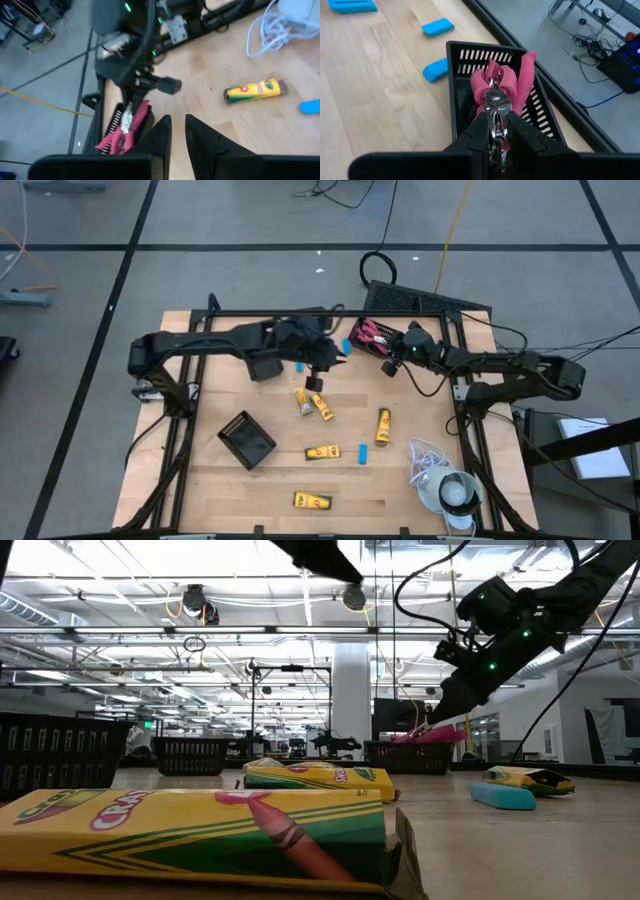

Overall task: Pick & Place School Supplies
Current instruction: Put the pink grommet eyelet pliers into the top right black bin, then put the yellow crayon box into the middle black bin

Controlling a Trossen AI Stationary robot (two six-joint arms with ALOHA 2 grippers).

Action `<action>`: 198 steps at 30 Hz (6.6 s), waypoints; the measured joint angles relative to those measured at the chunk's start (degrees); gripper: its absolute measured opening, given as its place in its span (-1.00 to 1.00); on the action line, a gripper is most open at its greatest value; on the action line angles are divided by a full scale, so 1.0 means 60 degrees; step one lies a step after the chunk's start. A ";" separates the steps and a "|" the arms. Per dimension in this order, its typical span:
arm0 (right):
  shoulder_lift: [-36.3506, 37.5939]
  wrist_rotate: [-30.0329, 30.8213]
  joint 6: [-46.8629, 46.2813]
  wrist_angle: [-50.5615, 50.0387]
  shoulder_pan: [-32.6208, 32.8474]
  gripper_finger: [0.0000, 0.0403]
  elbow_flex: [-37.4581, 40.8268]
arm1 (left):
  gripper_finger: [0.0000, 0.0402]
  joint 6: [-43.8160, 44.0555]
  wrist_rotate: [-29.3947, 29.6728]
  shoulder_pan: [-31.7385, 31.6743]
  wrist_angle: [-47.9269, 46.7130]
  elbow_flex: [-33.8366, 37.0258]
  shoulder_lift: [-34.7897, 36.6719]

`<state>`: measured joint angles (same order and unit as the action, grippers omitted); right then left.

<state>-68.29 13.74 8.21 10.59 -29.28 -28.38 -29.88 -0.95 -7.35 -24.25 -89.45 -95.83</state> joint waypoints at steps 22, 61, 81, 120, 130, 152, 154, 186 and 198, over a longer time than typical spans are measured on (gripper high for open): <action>0.0754 0.1228 -0.0260 0.0519 -0.0049 0.18 0.0018 | -0.71 0.0363 0.0658 -0.0011 -0.1829 0.0015 0.1097; -0.2060 0.1432 -0.0682 -0.1946 0.7779 -0.06 -0.4256 | -0.71 0.5274 0.2749 0.3383 0.2643 0.8615 0.5782; -0.2641 0.0841 -0.4671 -0.5883 0.7223 0.12 -0.4794 | -0.71 0.4862 0.2461 0.3439 0.6694 1.0622 0.5769; -0.2641 -0.2310 -1.1737 -0.9616 0.7019 0.13 -0.5144 | -0.71 0.4803 0.2332 0.4146 0.7872 1.0681 0.5606; -0.3714 -0.2575 -1.2229 -0.8992 0.7362 0.13 -0.5136 | -0.71 0.4774 0.2337 0.4304 0.8149 1.0677 0.5606; -0.3958 -0.3095 -1.2315 -0.8165 0.6577 0.13 -0.4291 | -0.71 0.4715 0.2895 0.5415 0.8557 1.0677 0.5606; -0.3939 -0.3238 -1.2408 -0.7697 0.6529 0.13 -0.4015 | -0.71 0.4705 0.2936 0.5501 0.8557 1.0677 0.5606; -0.4020 -0.2791 -1.0227 -0.4669 0.5147 0.10 -0.3767 | -0.71 0.4599 0.3202 0.5555 0.8590 1.0677 0.5606; -0.5403 -0.2957 -0.9556 -0.4937 0.5476 0.10 -0.4573 | -0.71 0.4588 0.3257 0.5563 0.8597 1.0677 0.5602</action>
<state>-100.71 -4.00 -49.13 -19.03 3.58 -55.82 -2.35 18.59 26.02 27.33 -25.39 -62.22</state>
